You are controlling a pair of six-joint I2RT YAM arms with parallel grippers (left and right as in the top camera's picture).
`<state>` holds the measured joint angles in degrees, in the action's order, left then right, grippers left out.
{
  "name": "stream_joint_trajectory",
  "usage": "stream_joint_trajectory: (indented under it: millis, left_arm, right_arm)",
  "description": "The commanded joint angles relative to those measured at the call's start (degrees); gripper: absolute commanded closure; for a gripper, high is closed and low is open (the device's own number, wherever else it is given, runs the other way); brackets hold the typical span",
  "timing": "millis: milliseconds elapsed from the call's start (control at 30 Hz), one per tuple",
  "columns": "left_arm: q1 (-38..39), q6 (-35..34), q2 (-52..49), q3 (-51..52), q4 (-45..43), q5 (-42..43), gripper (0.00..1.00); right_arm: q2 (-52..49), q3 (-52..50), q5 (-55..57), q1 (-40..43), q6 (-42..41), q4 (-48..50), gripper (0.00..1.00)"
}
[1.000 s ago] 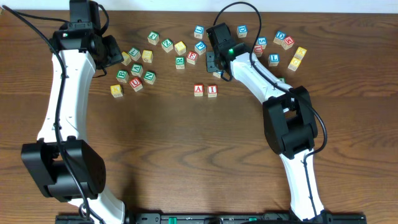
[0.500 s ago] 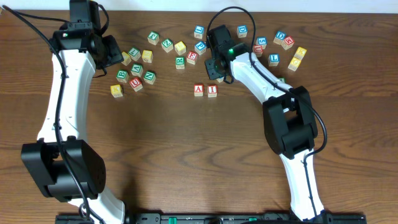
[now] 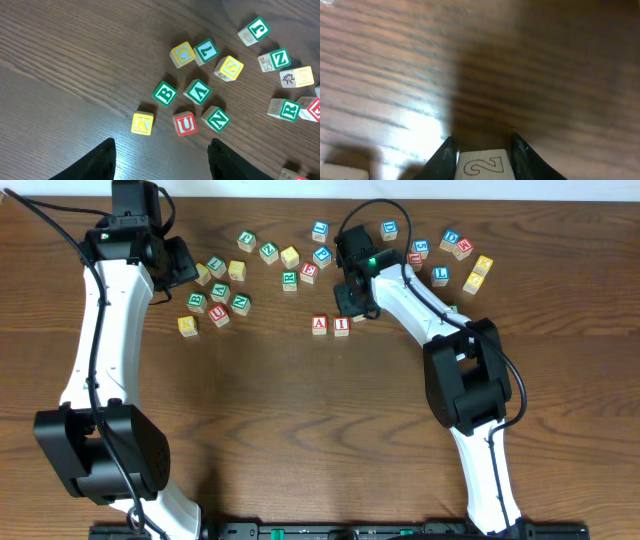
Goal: Spell out AI2
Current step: 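Lower the blue 2 block right of the I block and release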
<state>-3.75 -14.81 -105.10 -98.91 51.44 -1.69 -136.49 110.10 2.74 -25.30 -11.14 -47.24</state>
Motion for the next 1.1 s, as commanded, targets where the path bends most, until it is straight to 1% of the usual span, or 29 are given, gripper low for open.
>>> stream_joint_trajectory:
  millis: [0, 133, 500, 600, 733, 867, 1067]
  left_arm:
    - [-0.2, -0.3, 1.4, 0.6, 0.1, -0.5, 0.41]
    - [-0.2, -0.3, 1.4, 0.6, 0.1, -0.5, 0.41]
    - [-0.2, -0.3, 1.4, 0.6, 0.1, -0.5, 0.41]
    - [-0.2, -0.3, 1.4, 0.6, 0.1, -0.5, 0.41]
    - [-0.2, -0.3, 1.4, 0.6, 0.1, -0.5, 0.41]
    - [-0.2, -0.3, 1.4, 0.6, 0.1, -0.5, 0.41]
    - [-0.2, -0.3, 1.4, 0.6, 0.1, -0.5, 0.41]
  right_arm:
    - [0.2, 0.1, -1.4, 0.5, -3.7, -1.8, 0.71]
    - [0.2, 0.1, -1.5, 0.5, -6.9, -4.2, 0.71]
    - [0.2, 0.1, -3.6, 0.5, -11.7, -8.0, 0.70]
    - [0.2, 0.1, -3.6, 0.5, -12.7, -8.5, 0.69]
    - [0.2, 0.4, -3.7, 0.5, -13.1, -8.5, 0.66]
    - [0.2, 2.8, -4.0, 0.5, -13.1, -10.5, 0.61]
    - [0.2, 8.8, -3.7, 0.6, -13.0, -15.7, 0.60]
